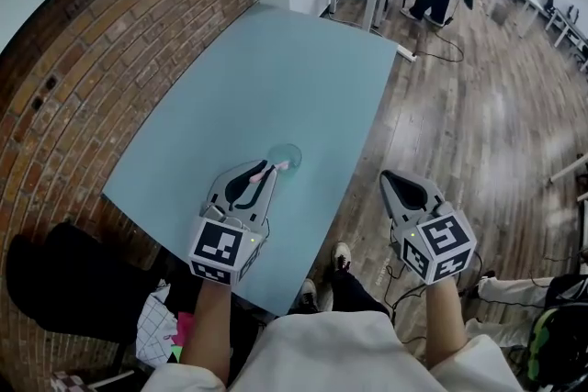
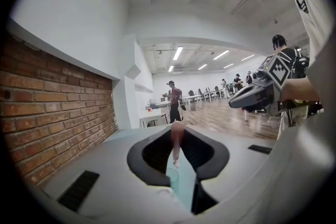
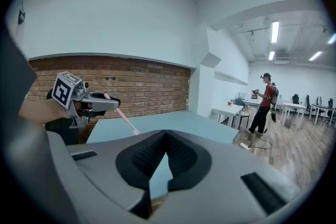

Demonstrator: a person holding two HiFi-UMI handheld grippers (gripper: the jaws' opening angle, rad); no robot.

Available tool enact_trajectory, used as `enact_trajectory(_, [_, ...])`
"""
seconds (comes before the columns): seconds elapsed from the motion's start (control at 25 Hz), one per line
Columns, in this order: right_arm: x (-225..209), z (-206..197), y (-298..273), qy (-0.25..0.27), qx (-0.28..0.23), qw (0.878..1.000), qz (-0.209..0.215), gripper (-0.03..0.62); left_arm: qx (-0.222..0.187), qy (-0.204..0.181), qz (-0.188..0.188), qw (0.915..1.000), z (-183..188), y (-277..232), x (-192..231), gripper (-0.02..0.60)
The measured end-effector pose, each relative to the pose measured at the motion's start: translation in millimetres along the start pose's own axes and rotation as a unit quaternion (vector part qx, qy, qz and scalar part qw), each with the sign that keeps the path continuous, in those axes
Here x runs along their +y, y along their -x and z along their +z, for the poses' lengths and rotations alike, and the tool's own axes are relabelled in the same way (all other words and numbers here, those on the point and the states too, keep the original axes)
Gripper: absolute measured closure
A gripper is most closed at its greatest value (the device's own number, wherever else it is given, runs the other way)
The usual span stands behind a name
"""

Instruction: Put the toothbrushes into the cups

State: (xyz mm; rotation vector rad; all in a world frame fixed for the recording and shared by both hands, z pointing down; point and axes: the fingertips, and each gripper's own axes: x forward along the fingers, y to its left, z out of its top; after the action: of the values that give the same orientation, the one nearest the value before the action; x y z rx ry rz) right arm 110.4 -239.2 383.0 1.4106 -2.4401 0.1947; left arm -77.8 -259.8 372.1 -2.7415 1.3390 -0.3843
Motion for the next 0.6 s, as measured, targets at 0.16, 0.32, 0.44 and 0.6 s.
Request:
enact_trajectory(0.16, [-11.5,-7.7,-19.2,-0.007,0.001,1.0,0.012,0.583,0.018,-0.001,0.01,0.9998,-12.7,-17.9,9.2,0.518])
enact_trajectory(0.32, [-26.3,-17.7,-44.1,-0.013,0.014,1.0,0.023,0.583,0.038,0.011,0.019,0.999,-29.2,-42.0,19.6,0.518])
enact_trajectory(0.44, [-34.5,-25.8,-62.2,-0.011,0.028,0.999,0.031,0.583,0.053,0.017,0.018,0.9983,-42.6,-63.6,25.1,0.518])
enact_trajectory(0.6, [-37.9,-33.9,-84.4,-0.008,0.045,0.998,0.047,0.583,0.078,0.027,0.014,0.9965,-67.8,-88.2,33.5,0.518])
